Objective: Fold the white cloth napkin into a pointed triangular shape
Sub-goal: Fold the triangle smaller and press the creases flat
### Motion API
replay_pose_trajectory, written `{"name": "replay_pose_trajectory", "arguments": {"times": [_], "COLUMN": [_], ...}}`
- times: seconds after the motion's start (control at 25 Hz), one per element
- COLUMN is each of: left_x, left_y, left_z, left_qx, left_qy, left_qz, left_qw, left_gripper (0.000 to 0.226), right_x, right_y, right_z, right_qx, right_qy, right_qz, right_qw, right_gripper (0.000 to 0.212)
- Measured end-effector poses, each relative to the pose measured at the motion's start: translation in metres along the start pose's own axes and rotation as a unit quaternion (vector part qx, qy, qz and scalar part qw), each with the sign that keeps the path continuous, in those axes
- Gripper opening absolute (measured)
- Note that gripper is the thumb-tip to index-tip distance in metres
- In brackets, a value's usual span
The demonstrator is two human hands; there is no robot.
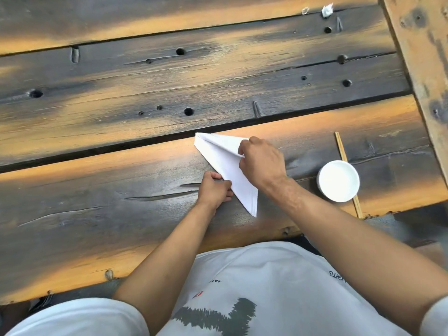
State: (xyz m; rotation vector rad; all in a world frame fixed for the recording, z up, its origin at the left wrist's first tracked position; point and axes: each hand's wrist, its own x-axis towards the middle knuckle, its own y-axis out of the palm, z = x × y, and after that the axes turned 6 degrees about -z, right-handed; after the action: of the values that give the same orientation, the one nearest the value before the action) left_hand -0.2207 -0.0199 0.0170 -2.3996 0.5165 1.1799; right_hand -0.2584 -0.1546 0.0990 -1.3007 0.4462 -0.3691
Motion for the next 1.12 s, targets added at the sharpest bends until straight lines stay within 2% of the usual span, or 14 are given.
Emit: {"name": "replay_pose_trajectory", "arguments": {"times": [0.16,0.36,0.48,0.76,0.88,1.0,1.12], "left_x": [0.007,0.029,0.048,0.078,0.083,0.087,0.086], "left_y": [-0.014,-0.04,-0.048,-0.053,-0.054,-0.058,-0.063], "left_z": [0.004,-0.02,-0.04,-0.066,-0.067,-0.065,-0.065], "left_qx": [0.108,-0.101,-0.149,-0.114,-0.101,-0.106,-0.083], "left_qy": [0.044,-0.024,-0.025,-0.012,-0.014,-0.015,-0.002], "left_qz": [-0.022,-0.008,-0.006,-0.042,-0.054,-0.036,-0.015], "left_qw": [0.993,0.995,0.989,0.993,0.993,0.994,0.996], "left_gripper": [0.012,0.023,0.031,0.024,0.03,0.042,0.035], "right_x": [-0.027,-0.043,-0.051,-0.07,-0.076,-0.085,-0.093], "right_y": [0.021,0.043,0.055,0.08,0.086,0.091,0.095], "right_z": [0.004,0.007,0.007,0.007,0.004,0.001,0.001], "right_qx": [-0.011,0.008,0.017,0.055,0.062,0.077,0.095], "right_qy": [-0.022,-0.015,-0.019,-0.023,0.002,0.024,0.027], "right_qz": [0.039,0.041,0.017,0.016,0.019,0.028,0.053], "right_qw": [0.999,0.999,1.0,0.998,0.998,0.996,0.994], "right_gripper": [0.026,0.021,0.021,0.026,0.028,0.028,0.031]}}
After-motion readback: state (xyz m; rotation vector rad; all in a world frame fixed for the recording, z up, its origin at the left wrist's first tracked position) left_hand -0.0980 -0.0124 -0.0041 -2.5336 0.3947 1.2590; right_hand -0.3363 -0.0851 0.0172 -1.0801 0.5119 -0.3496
